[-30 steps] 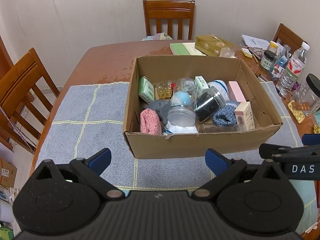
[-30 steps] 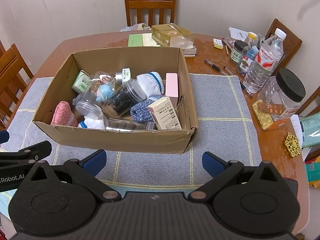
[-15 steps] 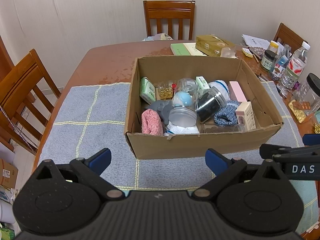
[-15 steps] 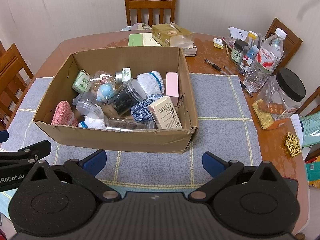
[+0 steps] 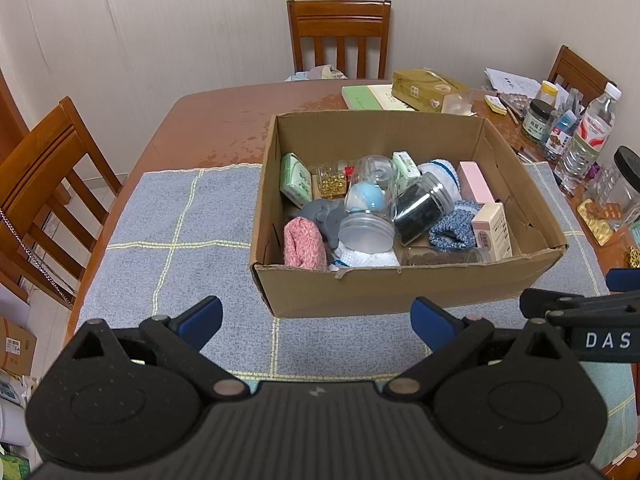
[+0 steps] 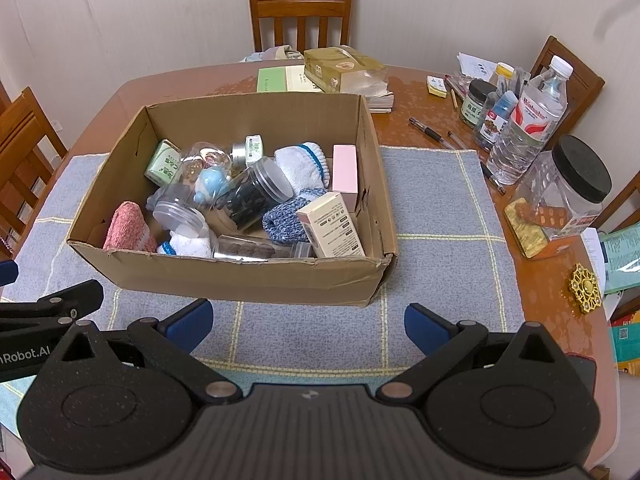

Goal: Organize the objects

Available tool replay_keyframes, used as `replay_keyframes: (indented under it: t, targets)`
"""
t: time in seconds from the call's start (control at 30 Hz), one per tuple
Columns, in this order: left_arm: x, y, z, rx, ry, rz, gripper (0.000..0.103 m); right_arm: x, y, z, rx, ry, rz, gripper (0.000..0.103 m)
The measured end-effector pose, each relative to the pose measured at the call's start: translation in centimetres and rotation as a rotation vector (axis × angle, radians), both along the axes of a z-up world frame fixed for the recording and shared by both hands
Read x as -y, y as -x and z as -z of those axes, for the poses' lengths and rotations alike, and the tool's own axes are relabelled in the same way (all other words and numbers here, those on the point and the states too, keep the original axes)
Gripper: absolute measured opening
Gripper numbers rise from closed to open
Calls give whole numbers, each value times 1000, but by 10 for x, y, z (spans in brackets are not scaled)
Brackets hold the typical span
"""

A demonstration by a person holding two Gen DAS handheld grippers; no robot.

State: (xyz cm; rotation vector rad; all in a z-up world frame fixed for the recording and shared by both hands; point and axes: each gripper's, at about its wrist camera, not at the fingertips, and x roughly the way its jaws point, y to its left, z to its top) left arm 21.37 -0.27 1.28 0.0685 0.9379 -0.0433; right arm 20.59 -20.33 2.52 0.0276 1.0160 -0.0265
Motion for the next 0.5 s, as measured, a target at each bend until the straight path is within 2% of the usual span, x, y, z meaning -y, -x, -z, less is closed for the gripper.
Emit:
replay_keyframes:
  t: [0.5]
  targets:
    - [2, 1, 1, -8, -10, -6, 100, -1, 1, -1, -3, -2, -1, 103]
